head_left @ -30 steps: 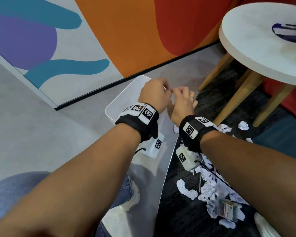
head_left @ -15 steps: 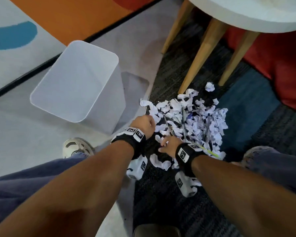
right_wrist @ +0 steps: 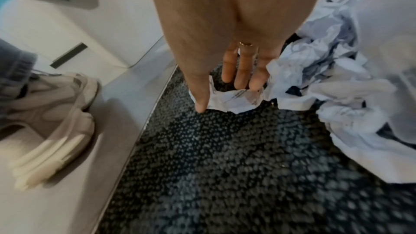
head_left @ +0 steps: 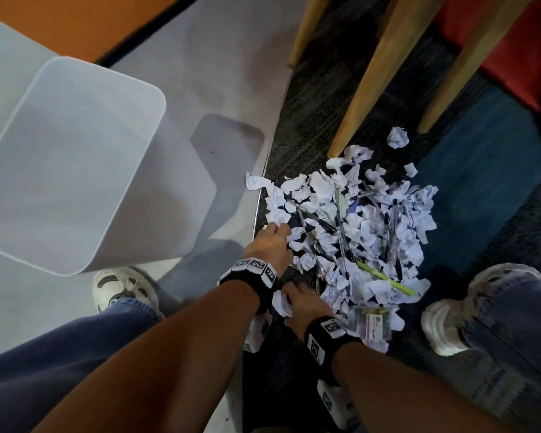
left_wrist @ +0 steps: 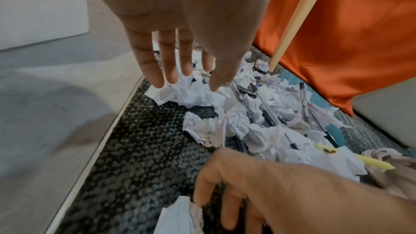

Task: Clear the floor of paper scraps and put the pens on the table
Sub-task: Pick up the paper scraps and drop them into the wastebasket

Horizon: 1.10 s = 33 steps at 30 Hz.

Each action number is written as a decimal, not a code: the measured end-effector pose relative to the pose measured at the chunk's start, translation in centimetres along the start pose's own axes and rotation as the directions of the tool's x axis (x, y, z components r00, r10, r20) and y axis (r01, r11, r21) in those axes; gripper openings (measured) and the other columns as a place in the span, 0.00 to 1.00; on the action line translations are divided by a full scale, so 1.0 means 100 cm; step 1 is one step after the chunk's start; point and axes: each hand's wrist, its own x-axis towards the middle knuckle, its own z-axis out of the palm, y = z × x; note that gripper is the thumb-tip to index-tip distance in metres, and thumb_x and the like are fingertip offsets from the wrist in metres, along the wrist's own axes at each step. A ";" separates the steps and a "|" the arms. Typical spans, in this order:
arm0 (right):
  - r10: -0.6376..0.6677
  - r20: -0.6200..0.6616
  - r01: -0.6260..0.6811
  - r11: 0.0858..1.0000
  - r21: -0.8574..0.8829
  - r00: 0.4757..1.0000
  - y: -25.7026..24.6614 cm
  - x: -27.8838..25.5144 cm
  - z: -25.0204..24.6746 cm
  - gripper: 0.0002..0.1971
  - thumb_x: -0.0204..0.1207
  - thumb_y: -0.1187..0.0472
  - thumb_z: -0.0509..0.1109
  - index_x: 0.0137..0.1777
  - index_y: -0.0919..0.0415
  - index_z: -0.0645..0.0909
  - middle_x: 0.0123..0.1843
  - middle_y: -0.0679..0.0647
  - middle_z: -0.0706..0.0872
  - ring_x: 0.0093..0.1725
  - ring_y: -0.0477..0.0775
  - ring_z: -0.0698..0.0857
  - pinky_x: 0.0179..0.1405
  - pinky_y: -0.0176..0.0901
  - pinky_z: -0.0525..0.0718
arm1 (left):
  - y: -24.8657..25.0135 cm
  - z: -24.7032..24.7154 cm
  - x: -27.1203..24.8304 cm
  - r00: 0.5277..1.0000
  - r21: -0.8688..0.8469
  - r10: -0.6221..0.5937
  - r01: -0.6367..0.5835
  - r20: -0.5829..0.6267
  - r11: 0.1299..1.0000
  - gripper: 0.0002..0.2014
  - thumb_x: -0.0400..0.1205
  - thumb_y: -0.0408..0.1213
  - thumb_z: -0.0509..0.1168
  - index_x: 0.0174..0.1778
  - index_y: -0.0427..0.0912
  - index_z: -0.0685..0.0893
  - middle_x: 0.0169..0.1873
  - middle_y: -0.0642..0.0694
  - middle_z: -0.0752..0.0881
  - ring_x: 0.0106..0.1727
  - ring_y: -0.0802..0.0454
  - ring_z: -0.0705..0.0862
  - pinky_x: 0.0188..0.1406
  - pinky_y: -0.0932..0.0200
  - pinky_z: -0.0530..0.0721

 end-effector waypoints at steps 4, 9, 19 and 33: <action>0.025 -0.057 -0.029 0.998 -0.064 0.998 0.008 0.002 0.006 0.29 0.80 0.63 0.62 0.78 0.53 0.56 0.72 0.62 0.72 0.68 0.66 0.76 0.59 0.59 0.80 | -0.006 0.006 0.016 0.986 0.026 0.004 -0.009 0.167 1.000 0.33 0.80 0.35 0.64 0.81 0.52 0.59 0.78 0.43 0.65 0.74 0.38 0.71 0.66 0.42 0.78; 0.017 -0.078 -0.017 1.000 0.002 0.997 0.009 0.005 -0.002 0.21 0.81 0.61 0.59 0.73 0.53 0.62 0.63 0.62 0.81 0.59 0.65 0.83 0.51 0.55 0.81 | -0.009 0.015 0.025 0.968 -0.019 -0.047 0.054 0.247 0.998 0.35 0.82 0.32 0.63 0.84 0.50 0.56 0.78 0.38 0.68 0.73 0.38 0.75 0.68 0.45 0.78; 0.031 -0.102 -0.010 0.979 0.202 0.994 0.007 0.006 -0.028 0.18 0.81 0.64 0.61 0.70 0.54 0.78 0.68 0.60 0.80 0.64 0.62 0.82 0.62 0.46 0.79 | -0.013 0.009 0.003 0.979 -0.001 -0.172 0.173 0.107 0.985 0.17 0.85 0.48 0.58 0.57 0.38 0.82 0.57 0.38 0.85 0.57 0.39 0.84 0.52 0.53 0.80; 0.106 -0.442 0.072 0.927 0.368 0.891 -0.017 -0.078 -0.101 0.15 0.82 0.56 0.63 0.66 0.55 0.82 0.61 0.57 0.87 0.59 0.58 0.85 0.60 0.43 0.82 | 0.027 -0.127 -0.066 0.990 -0.053 -0.122 0.119 -0.064 0.991 0.23 0.80 0.42 0.68 0.72 0.46 0.76 0.68 0.42 0.80 0.67 0.42 0.80 0.65 0.53 0.79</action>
